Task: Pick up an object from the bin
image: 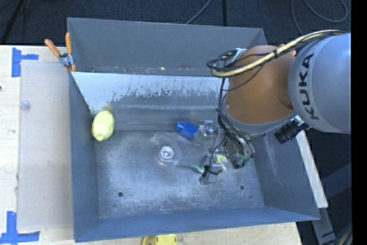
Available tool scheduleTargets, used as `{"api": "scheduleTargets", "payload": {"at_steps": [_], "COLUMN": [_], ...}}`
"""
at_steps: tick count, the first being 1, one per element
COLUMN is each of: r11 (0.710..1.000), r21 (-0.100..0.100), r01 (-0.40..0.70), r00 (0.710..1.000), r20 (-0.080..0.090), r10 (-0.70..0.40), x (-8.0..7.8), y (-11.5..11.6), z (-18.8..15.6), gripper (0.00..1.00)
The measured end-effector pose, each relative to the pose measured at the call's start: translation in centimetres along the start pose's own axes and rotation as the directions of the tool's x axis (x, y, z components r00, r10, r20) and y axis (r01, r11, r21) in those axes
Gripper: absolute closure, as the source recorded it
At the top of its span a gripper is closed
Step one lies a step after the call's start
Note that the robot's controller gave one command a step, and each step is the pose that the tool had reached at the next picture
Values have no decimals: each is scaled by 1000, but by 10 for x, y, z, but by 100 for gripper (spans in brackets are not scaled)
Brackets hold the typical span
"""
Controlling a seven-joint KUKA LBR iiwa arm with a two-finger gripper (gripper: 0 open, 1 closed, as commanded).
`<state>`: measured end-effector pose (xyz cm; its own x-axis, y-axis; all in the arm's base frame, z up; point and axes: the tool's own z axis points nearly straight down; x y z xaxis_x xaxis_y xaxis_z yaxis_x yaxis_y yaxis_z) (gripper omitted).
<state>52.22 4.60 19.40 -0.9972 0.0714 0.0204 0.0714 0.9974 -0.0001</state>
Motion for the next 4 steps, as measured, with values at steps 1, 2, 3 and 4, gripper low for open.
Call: {"api": "scheduleTargets", "payload": {"at_steps": [1, 2, 3, 4], "r11": [1000, 990, 951, 981], "r21": [0, -1, 1, -2], "r01": [0, 140, 309, 193], "r00": [1000, 990, 951, 981], "r20": [0, 6, -5, 1], "r10": [0, -140, -309, -193], "x": [0, -6, -20, -26], "y": [0, -15, -34, -45], "z": [0, 21, 47, 64], "gripper": [0, 0, 0, 0]}}
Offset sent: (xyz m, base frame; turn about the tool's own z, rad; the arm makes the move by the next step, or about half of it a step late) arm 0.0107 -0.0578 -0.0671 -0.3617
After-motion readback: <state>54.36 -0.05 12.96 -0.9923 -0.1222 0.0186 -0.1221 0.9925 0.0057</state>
